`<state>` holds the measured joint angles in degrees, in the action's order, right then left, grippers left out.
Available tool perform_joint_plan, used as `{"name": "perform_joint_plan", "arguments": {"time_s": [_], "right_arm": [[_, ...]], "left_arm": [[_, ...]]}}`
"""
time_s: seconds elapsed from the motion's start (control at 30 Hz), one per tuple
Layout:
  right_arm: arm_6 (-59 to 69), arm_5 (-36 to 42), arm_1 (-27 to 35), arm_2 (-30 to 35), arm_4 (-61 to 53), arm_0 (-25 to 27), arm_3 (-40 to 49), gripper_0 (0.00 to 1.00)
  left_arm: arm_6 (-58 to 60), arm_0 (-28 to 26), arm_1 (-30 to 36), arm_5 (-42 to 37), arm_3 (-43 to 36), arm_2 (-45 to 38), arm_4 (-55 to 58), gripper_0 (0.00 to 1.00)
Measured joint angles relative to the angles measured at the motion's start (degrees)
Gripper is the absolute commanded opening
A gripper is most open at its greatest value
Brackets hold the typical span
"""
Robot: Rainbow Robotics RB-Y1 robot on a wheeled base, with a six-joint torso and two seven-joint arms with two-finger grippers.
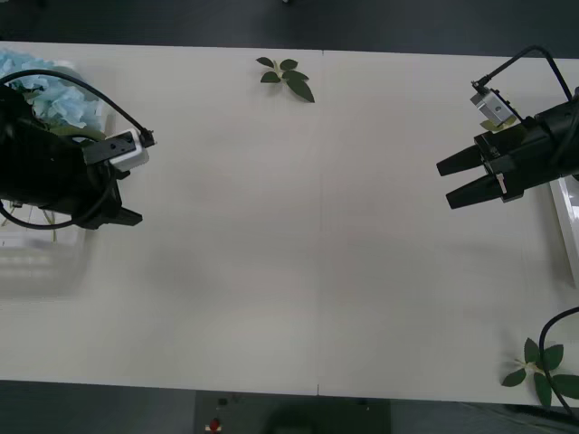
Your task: Put the red flowers into the right box and the blue flowers into the left box
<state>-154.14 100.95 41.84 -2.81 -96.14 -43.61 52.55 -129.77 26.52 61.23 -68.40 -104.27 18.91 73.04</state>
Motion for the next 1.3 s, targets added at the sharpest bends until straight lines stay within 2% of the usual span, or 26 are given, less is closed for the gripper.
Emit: {"name": "perform_joint_plan", "arguments": {"time_s": [0.17,0.37,0.67,0.8,1.3], "right_arm": [[0.0,0.0,0.0,0.0,0.0,0.0,0.0,1.0],[0.0,0.0,0.0,0.0,0.0,0.0,0.0,1.0],[0.0,0.0,0.0,0.0,0.0,0.0,0.0,1.0],[0.0,0.0,0.0,0.0,0.0,0.0,0.0,1.0],[0.0,0.0,0.0,0.0,0.0,0.0,0.0,1.0]], "left_arm": [[-0.8,1.5,-6.4,0.0,7.0,-0.1,-0.2,0.79],[-8.2,2.8,-12.1,1.9,14.8,-0.1,-0.5,0.79],[-8.3,2.8,-12.5,2.0,15.4,-0.1,2.7,0.79],[-8.3,2.8,-12.5,2.7,18.1,-0.1,5.6,0.79],[-8.3,2.8,-12.5,2.7,18.7,-0.1,5.5,0.79]]}}
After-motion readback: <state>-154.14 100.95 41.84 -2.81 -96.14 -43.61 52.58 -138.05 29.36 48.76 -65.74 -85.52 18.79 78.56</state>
